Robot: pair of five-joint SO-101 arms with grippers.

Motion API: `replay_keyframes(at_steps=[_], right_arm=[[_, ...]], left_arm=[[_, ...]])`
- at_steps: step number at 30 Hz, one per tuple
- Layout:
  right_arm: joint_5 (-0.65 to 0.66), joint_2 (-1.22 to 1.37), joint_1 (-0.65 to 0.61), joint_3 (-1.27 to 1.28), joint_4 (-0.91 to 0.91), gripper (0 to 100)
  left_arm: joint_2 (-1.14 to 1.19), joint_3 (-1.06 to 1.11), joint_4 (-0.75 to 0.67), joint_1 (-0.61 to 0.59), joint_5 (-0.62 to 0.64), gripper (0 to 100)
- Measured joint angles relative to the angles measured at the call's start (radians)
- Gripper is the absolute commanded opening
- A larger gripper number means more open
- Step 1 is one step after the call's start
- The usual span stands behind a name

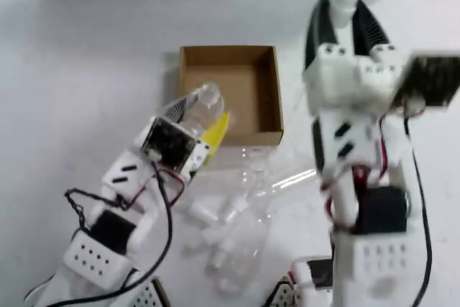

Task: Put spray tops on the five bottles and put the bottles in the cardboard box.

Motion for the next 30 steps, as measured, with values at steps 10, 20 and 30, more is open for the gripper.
replay_keyframes(at_steps=[10, 20, 30], right_arm=[[0.068, -0.287, -0.247, 0.146, -0.21, 1.5], [0.137, 0.031, -0.414, 0.048, -0.459, 1.5], [0.138, 0.109, -0.508, 0.092, -0.542, 1.5]], left_arm=[[-0.219, 0.161, -0.028, 0.011, -0.005, 2], [-0.245, 0.238, -0.172, 0.011, 0.149, 2], [-0.245, 0.302, -0.176, 0.011, 0.155, 2]])
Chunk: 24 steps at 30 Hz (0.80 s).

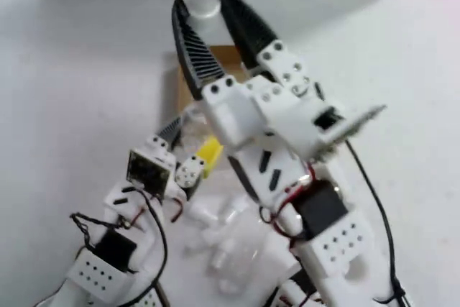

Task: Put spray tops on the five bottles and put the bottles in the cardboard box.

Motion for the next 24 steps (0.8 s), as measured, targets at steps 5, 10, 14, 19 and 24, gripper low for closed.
replay_keyframes(at_steps=[5, 10, 14, 19, 24], right_arm=[[0.0, 0.003, 0.0, 0.121, -0.068, 1.5], [0.0, 0.003, 0.002, 0.158, -0.08, 1.5], [0.0, 0.003, 0.008, 0.163, -0.08, 1.5], [0.0, 0.0, 0.025, 0.192, -0.066, 1.5], [0.0, -0.054, 0.029, 0.29, 0.011, 1.5]], left_arm=[[0.0, 0.0, 0.0, 0.0, 0.0, 2], [0.0, 0.0, 0.0, 0.0, 0.0, 2], [0.0, 0.0, 0.0, 0.0, 0.0, 2], [0.0, 0.0, 0.0, 0.0, 0.0, 2], [0.0, 0.0, 0.0, 0.0, 0.002, 2]])
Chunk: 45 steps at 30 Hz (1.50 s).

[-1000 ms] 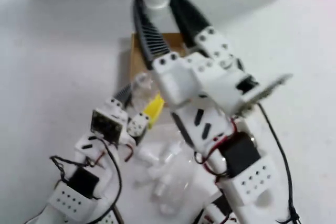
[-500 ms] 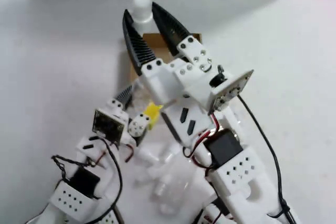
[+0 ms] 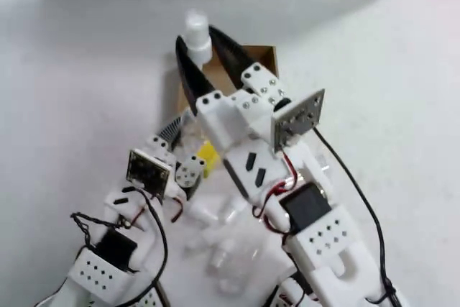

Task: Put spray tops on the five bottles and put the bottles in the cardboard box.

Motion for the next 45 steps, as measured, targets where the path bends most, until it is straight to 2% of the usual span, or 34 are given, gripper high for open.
replay_keyframes(at_steps=[10, 16, 22, 28, 30, 32, 35, 37, 45], right_arm=[[0.0, -0.081, -0.018, 0.014, 0.293, 2.6], [0.0, -0.081, -0.078, 0.008, 0.388, 19.1], [0.0, -0.081, -0.078, -0.107, 0.605, 21.2], [0.0, -0.081, -0.078, -0.29, 0.694, 19.6], [0.0, -0.083, -0.078, -0.344, 0.694, 12.5], [0.0, -0.084, -0.078, -0.379, 0.694, 0.9], [0.0, -0.084, -0.077, -0.391, 0.694, 4.3], [0.0, -0.075, -0.078, -0.391, 0.687, 0.9], [0.0, 0.075, 0.003, -0.391, 0.721, 1.5]], left_arm=[[0.0, 0.0, 0.0, 0.002, 0.003, 2], [0.0, 0.0, 0.0, 0.002, 0.003, 2], [0.0, 0.0, 0.0, 0.002, 0.005, 2], [0.0, 0.0, 0.0, 0.002, 0.005, 2], [0.0, 0.0, 0.0, 0.002, 0.005, 2], [0.0, 0.0, 0.0, 0.002, 0.005, 2], [0.0, 0.0, 0.0, 0.002, 0.005, 2], [0.0, 0.0, 0.0, 0.002, 0.005, 2], [0.0, 0.0, 0.0, 0.002, 0.005, 2]])
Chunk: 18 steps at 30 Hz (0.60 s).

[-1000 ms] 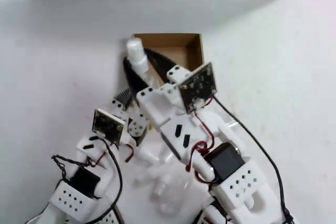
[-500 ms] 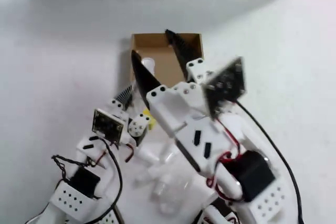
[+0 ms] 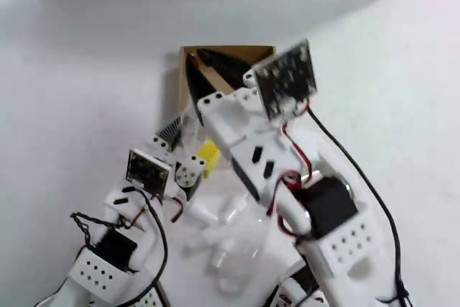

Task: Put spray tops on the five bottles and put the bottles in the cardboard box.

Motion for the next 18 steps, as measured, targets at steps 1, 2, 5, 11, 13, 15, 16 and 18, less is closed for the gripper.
replay_keyframes(at_steps=[1, 2, 5, 11, 13, 15, 16, 18], right_arm=[[0.0, 0.012, 0.008, 0.0, 0.025, 1.5], [0.0, 0.017, 0.009, 0.002, 0.051, 1.5], [0.0, 0.018, 0.003, -0.003, 0.107, 1.5], [0.0, 0.02, 0.005, -0.055, 0.094, 2.1], [0.0, 0.011, 0.003, -0.095, 0.078, 1.9], [0.0, -0.012, 0.003, -0.132, 0.077, 1.7], [0.0, -0.026, 0.003, -0.144, 0.077, 1.7], [0.0, -0.058, 0.02, -0.153, 0.077, 1.7]], left_arm=[[0.0, 0.0, 0.0, 0.0, 0.0, 2], [0.0, 0.0, 0.0, 0.0, 0.0, 2], [0.0, 0.0, 0.0, 0.0, 0.0, 2], [0.0, 0.002, 0.0, 0.0, 0.0, 2], [0.0, 0.002, 0.0, -0.002, 0.0, 2], [0.0, 0.002, 0.0, -0.002, 0.0, 2], [0.0, 0.002, 0.0, -0.002, 0.0, 2], [0.0, 0.002, 0.0, -0.002, 0.0, 2]])
